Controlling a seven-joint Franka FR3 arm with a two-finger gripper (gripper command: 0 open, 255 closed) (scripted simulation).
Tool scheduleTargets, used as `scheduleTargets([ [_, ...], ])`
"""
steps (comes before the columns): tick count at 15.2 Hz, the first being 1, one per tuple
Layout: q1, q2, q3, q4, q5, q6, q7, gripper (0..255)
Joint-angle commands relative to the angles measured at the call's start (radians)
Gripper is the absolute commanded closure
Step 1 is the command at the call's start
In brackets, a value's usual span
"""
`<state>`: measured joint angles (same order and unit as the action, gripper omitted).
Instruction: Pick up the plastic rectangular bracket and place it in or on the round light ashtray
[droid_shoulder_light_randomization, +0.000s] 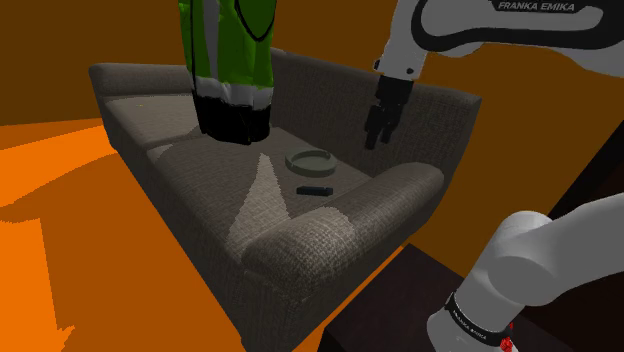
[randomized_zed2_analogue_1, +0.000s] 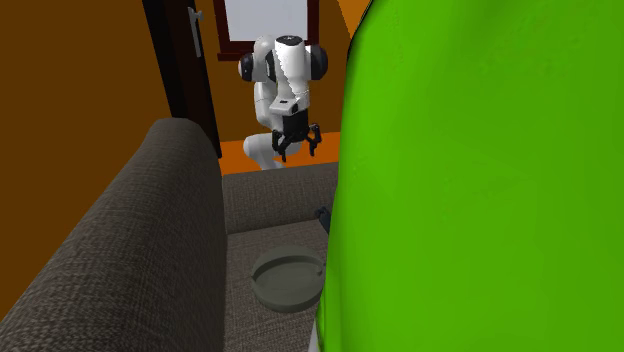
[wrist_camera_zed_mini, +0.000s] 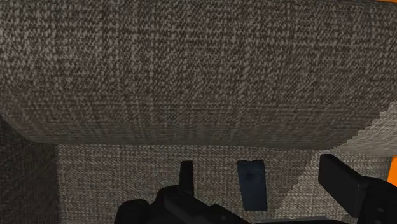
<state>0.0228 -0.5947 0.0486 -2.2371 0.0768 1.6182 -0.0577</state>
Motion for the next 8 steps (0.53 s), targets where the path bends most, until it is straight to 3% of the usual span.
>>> scheduleTargets([
  [1, 0.009, 0.065, 0.015, 0.011, 0.002, 0.045, -0.002, 0],
  [8, 0.032, 0.323, 0.059, 0.115, -0.011, 0.164, -0.010, 0],
])
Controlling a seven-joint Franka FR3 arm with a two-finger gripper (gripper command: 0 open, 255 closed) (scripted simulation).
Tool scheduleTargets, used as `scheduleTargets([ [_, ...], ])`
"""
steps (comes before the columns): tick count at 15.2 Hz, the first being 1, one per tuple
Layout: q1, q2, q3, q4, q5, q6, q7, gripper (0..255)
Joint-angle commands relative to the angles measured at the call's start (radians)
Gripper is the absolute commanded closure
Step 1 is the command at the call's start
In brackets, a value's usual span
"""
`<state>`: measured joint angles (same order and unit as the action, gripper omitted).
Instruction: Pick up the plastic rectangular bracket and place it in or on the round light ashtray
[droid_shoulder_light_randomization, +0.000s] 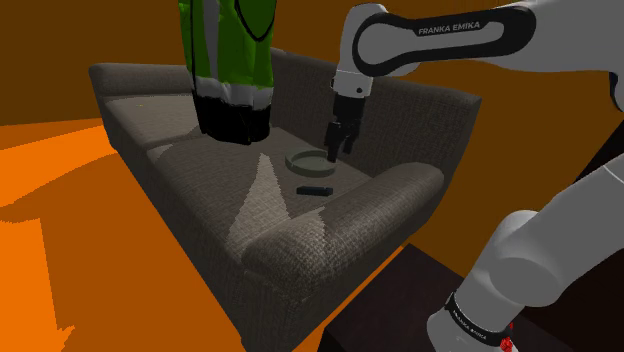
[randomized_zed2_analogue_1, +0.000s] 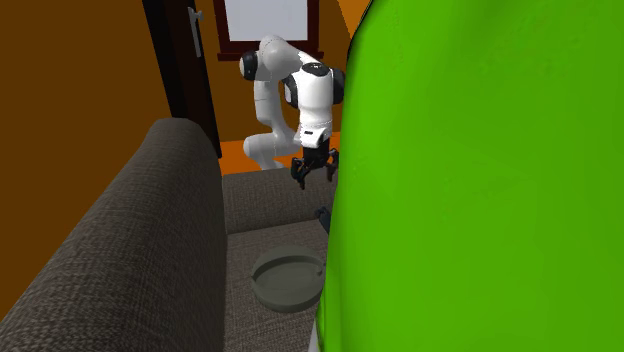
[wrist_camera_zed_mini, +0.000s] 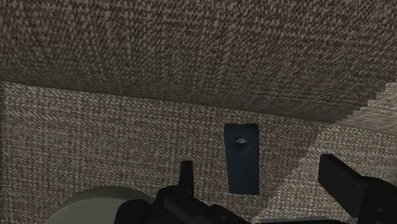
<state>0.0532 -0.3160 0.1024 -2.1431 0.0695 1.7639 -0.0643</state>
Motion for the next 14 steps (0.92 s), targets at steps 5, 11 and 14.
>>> scheduleTargets([
  [5, 0.008, 0.107, 0.016, 0.015, -0.009, 0.079, -0.003, 0],
  [11, 0.010, 0.114, 0.018, -0.040, -0.008, 0.141, -0.003, 0],
  [14, 0.010, 0.114, 0.018, -0.040, -0.008, 0.141, -0.003, 0],
])
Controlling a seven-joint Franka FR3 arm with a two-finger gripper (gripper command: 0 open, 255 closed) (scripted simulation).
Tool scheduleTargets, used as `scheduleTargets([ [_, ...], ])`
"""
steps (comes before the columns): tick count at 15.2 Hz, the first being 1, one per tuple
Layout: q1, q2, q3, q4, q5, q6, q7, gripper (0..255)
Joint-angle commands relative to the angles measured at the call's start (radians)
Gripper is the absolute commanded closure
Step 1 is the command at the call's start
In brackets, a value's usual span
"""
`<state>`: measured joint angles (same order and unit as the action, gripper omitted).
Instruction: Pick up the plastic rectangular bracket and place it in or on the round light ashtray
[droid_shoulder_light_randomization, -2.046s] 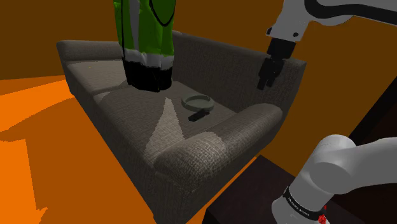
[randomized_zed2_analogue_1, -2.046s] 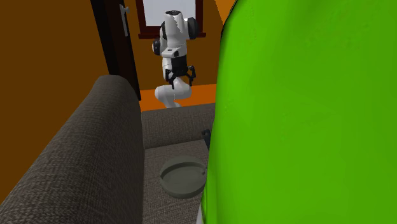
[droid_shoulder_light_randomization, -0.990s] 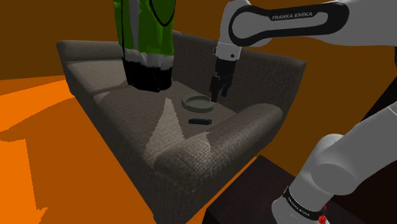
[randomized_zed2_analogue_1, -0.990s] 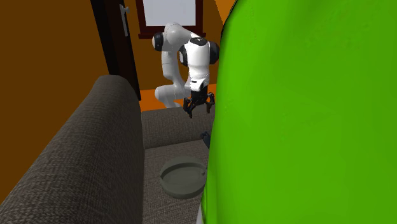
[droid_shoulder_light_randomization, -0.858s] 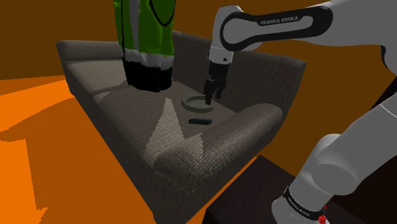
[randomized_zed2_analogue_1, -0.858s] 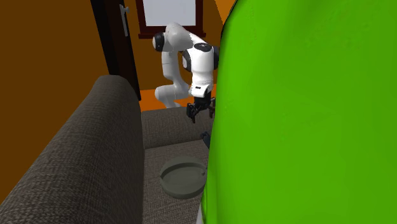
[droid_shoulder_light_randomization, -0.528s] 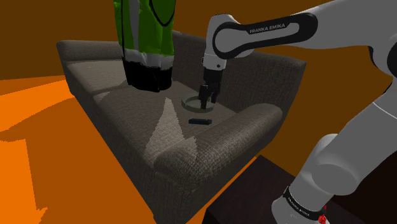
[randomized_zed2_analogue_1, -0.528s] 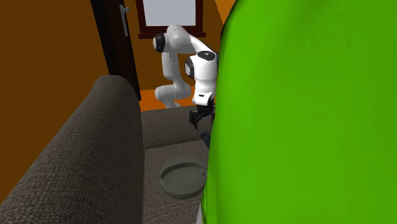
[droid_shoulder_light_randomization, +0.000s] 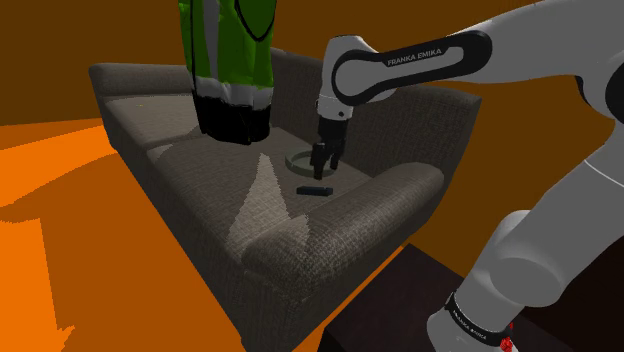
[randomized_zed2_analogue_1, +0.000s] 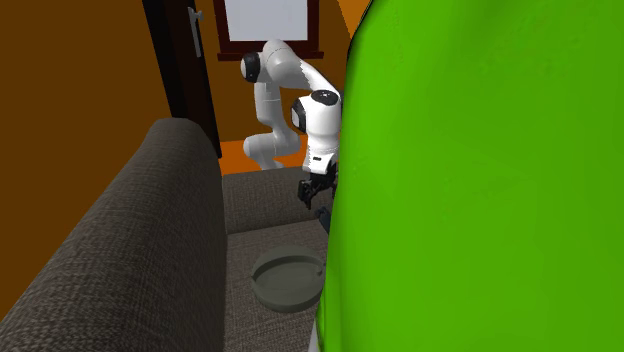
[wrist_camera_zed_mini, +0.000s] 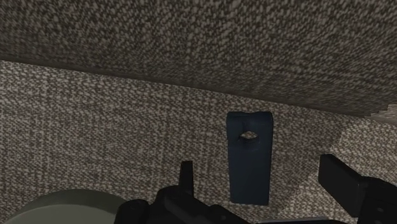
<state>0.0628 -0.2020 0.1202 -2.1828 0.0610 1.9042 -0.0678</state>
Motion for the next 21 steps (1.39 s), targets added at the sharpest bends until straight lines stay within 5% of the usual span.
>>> scheduleTargets([
  [1, 0.000, 0.000, 0.000, 0.000, 0.000, 0.001, 0.000, 0],
  [3, 0.000, 0.000, 0.000, 0.000, 0.000, 0.001, 0.000, 0],
  [4, 0.000, 0.000, 0.000, 0.000, 0.000, 0.001, 0.000, 255],
  [13, 0.000, 0.000, 0.000, 0.000, 0.000, 0.001, 0.000, 255],
  [14, 0.000, 0.000, 0.000, 0.000, 0.000, 0.001, 0.000, 0],
  [18, -0.006, 0.189, -0.036, 0.143, 0.116, -0.031, -0.130, 0],
  [21, -0.004, 0.194, -0.031, 0.109, 0.119, 0.009, -0.132, 0],
])
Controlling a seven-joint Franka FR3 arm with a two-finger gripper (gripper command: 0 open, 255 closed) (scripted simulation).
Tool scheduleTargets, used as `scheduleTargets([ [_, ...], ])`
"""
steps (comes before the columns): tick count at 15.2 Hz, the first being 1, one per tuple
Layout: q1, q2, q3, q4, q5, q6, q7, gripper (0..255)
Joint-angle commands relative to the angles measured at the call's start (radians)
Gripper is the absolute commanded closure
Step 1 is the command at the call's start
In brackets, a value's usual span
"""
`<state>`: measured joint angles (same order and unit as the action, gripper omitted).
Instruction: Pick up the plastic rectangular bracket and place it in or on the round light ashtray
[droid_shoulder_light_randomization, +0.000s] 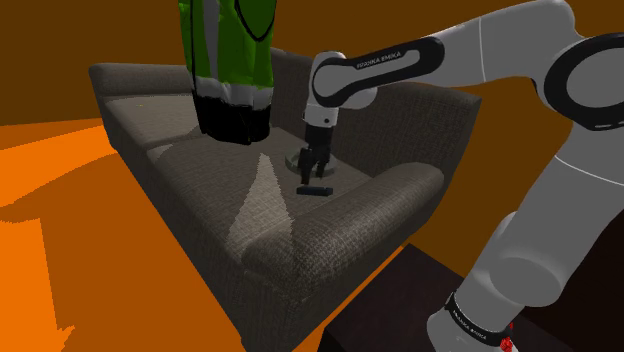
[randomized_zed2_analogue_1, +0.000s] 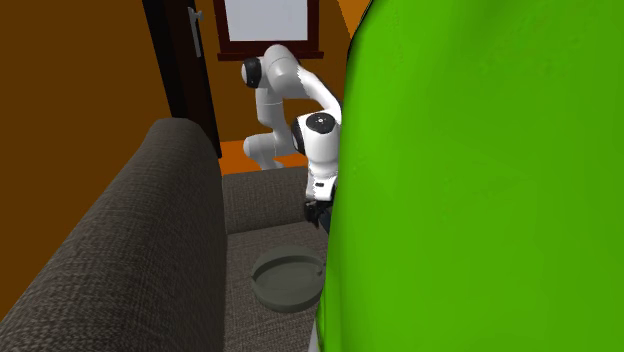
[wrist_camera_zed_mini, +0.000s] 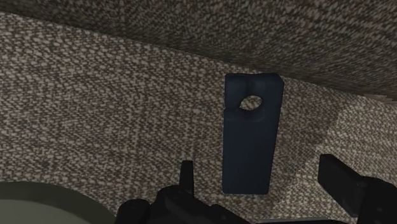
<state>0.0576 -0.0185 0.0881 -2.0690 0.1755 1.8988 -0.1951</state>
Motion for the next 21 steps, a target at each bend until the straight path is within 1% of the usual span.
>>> scheduleTargets([
  [1, 0.002, 0.013, 0.002, -0.016, 0.005, 0.028, -0.005, 0],
  [5, 0.006, 0.023, 0.006, -0.053, 0.009, 0.076, -0.007, 0],
  [12, 0.006, 0.023, 0.006, -0.053, 0.009, 0.075, -0.007, 0],
  [13, 0.006, 0.023, 0.006, -0.053, 0.009, 0.075, -0.007, 255],
  [21, 0.006, 0.023, 0.006, -0.053, 0.009, 0.075, -0.006, 255],
])
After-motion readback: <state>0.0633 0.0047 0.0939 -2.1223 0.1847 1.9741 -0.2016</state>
